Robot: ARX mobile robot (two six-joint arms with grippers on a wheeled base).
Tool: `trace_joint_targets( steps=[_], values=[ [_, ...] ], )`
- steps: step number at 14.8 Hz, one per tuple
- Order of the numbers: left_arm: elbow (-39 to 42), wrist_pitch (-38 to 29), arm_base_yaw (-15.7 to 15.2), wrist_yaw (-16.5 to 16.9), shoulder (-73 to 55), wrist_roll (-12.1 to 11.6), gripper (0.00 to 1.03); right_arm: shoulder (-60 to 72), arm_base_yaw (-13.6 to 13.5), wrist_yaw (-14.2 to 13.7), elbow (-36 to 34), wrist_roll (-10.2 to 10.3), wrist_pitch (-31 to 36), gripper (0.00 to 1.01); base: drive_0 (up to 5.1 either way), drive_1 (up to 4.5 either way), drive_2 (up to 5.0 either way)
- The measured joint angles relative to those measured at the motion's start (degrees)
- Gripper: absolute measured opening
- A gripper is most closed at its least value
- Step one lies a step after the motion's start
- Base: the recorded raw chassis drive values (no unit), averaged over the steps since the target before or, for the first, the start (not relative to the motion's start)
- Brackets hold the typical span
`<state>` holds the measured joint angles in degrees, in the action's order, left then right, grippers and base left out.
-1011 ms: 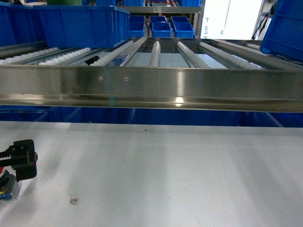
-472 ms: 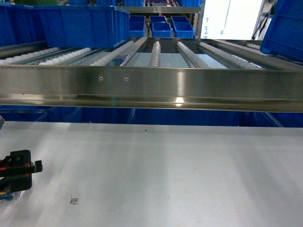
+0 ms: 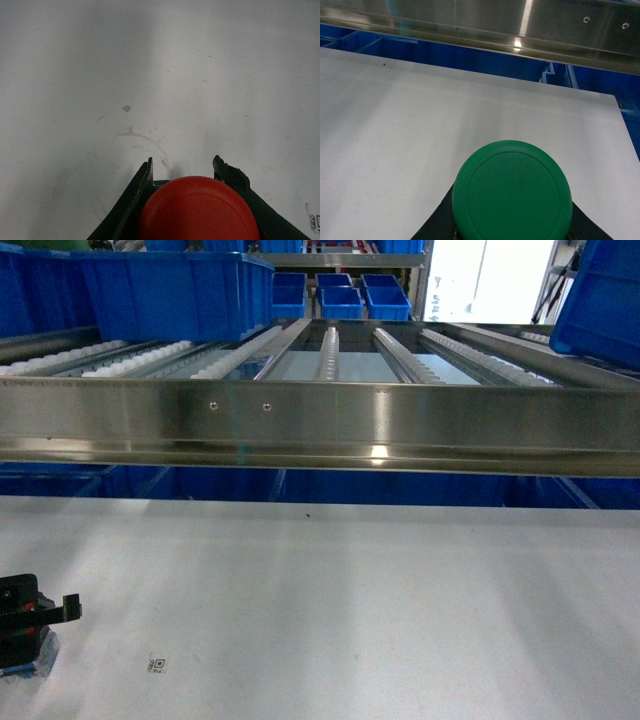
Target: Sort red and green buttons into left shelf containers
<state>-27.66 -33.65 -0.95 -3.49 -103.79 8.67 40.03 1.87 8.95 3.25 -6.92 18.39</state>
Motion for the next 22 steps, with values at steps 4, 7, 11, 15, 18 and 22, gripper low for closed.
trace_joint_targets(
  steps=[4, 7, 11, 15, 18, 22],
  values=[
    [1.70, -0.04, 0.00, 2.05, 12.09, 0.24, 0.32, 0.00, 0.00, 0.00, 0.00, 0.00, 0.00, 0.26, 0.0, 0.00, 0.0],
    [4.96, 0.68, 0.63, 2.95, 26.14, 0.31, 0.32, 0.00, 0.00, -0.02, 0.00, 0.00, 0.00, 0.26, 0.0, 0.00, 0.0],
    [8.92, 9.20, 2.05, -0.04, 48.15, -1.03, 0.32, 0.00, 0.00, 0.00, 0.00, 0.00, 0.00, 0.26, 0.0, 0.00, 0.0],
    [8.94, 16.15, 8.70, -4.72, 60.15, -3.19, 0.32, 0.00, 0.00, -0.02, 0.00, 0.00, 0.00, 0.26, 0.0, 0.00, 0.0],
    [8.94, 16.96, 8.61, -5.22, 59.47, -3.61, 0.32, 0.00, 0.00, -0.02, 0.00, 0.00, 0.00, 0.26, 0.0, 0.00, 0.0],
    [8.92, 16.41, 8.57, -5.03, 59.63, -4.20, 0.32, 0.02, 0.02, -0.33, 0.00, 0.00, -0.17, 0.26, -3.6, 1.19, 2.4]
  ],
)
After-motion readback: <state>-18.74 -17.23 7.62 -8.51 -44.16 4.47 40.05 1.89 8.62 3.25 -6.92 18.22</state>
